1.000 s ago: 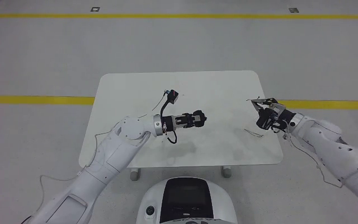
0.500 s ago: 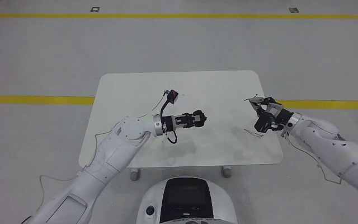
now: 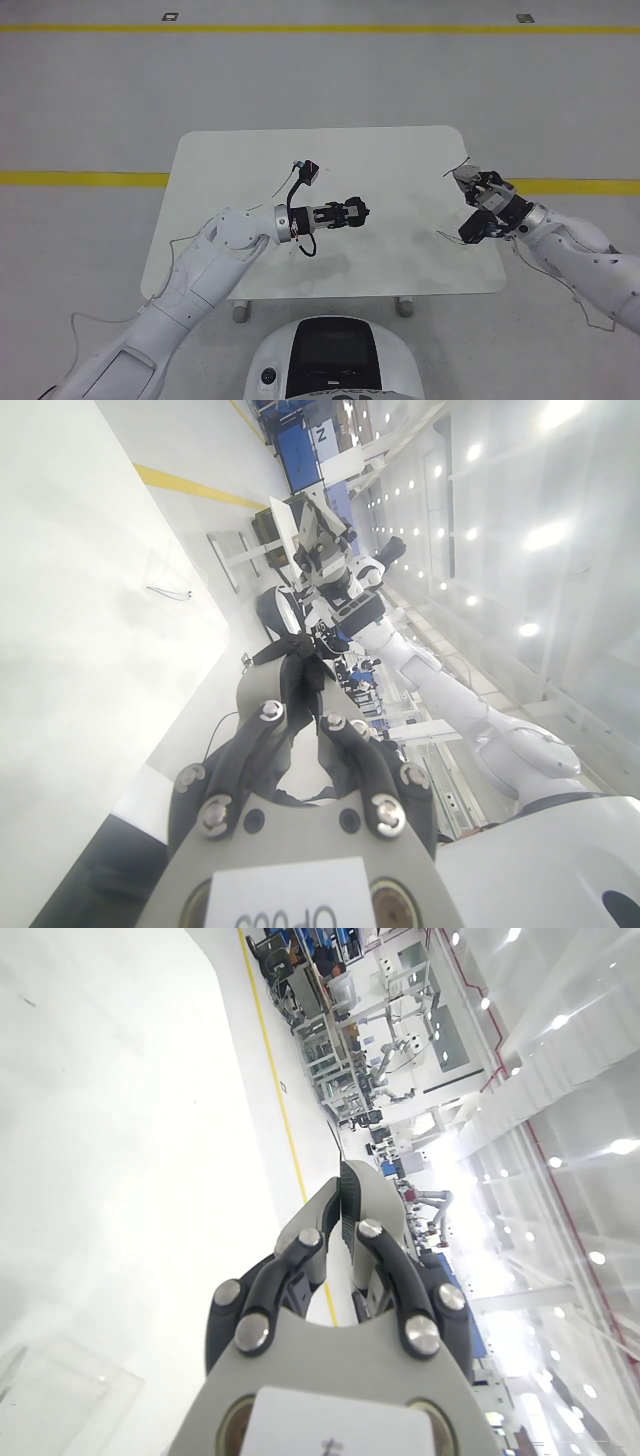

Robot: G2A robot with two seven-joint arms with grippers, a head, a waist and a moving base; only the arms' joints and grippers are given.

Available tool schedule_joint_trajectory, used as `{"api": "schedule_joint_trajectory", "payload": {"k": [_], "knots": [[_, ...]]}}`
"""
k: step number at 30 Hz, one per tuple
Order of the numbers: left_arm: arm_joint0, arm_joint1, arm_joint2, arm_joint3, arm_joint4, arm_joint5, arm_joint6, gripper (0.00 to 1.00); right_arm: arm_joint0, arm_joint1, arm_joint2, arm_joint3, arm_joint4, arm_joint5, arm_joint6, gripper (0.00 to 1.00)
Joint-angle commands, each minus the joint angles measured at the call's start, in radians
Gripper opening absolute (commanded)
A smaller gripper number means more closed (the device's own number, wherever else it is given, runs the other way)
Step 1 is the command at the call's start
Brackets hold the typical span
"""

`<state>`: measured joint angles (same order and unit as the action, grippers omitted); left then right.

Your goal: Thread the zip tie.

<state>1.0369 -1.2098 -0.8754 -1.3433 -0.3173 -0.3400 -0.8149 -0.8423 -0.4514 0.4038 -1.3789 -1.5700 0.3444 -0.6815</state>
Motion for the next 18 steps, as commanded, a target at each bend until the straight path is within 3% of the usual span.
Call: {"api": "schedule_joint_trajectory", "payload": {"k": [1, 5, 18], "knots": [[0.0, 0.0, 0.0, 0.0, 0.0, 0.0, 0.0, 0.0, 0.069, 0.007, -0.072, 0.005, 0.0, -0.004, 0.006, 0.0], [0.0, 0.0, 0.0, 0.0, 0.0, 0.0, 0.0, 0.0, 0.216, 0.018, -0.229, -0.001, 0.0, -0.004, 0.053, 0.0], [0.0, 0.0, 0.0, 0.0, 0.0, 0.0, 0.0, 0.0, 0.26, 0.037, -0.234, -0.041, 0.0, -0.004, 0.07, 0.0]]}}
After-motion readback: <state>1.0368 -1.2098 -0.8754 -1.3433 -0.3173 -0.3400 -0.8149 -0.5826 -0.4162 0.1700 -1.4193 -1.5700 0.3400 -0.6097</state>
